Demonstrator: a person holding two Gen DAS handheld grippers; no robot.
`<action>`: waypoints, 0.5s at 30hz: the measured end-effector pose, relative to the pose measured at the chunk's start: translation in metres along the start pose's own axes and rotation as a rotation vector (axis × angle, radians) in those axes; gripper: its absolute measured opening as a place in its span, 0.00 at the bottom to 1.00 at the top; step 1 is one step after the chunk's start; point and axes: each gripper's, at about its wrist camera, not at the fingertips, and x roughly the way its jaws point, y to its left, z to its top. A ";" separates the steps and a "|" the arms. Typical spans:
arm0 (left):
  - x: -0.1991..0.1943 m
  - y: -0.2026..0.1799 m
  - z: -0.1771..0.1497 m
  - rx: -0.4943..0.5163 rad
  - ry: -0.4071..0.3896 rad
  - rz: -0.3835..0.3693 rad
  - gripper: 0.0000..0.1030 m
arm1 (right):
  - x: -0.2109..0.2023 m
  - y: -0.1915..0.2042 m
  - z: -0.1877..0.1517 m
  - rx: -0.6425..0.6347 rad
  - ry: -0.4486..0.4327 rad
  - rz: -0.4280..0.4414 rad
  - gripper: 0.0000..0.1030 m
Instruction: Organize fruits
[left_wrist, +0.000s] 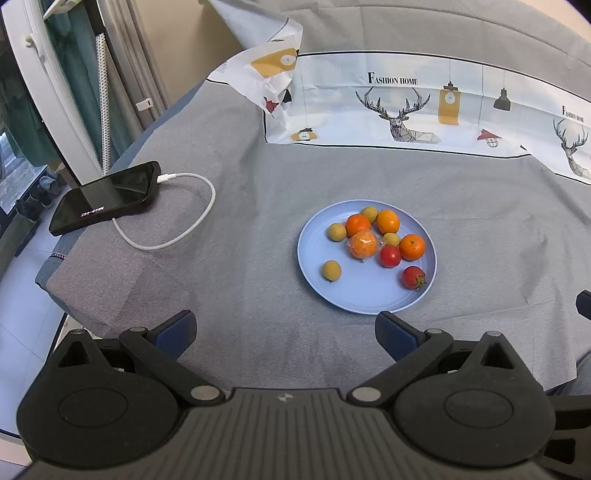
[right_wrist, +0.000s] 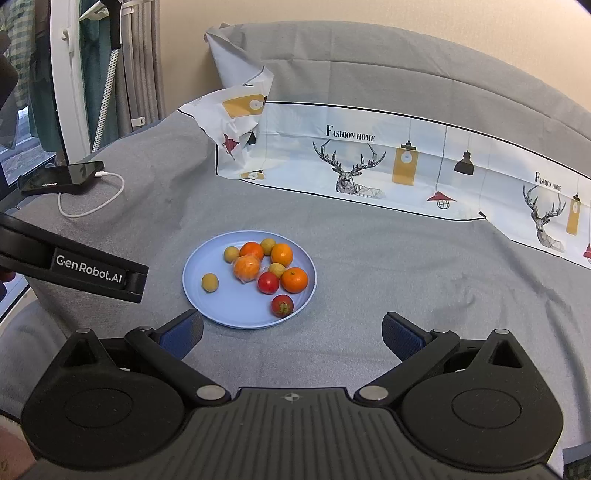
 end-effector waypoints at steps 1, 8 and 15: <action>0.000 0.000 0.000 0.000 0.000 0.001 1.00 | 0.000 -0.001 0.000 0.000 0.000 0.000 0.99; 0.001 0.000 0.001 0.001 0.001 0.000 1.00 | 0.000 0.000 0.001 0.001 -0.002 -0.001 0.99; 0.002 0.000 0.001 0.002 0.006 0.002 1.00 | 0.001 0.000 0.001 0.002 -0.002 -0.002 0.99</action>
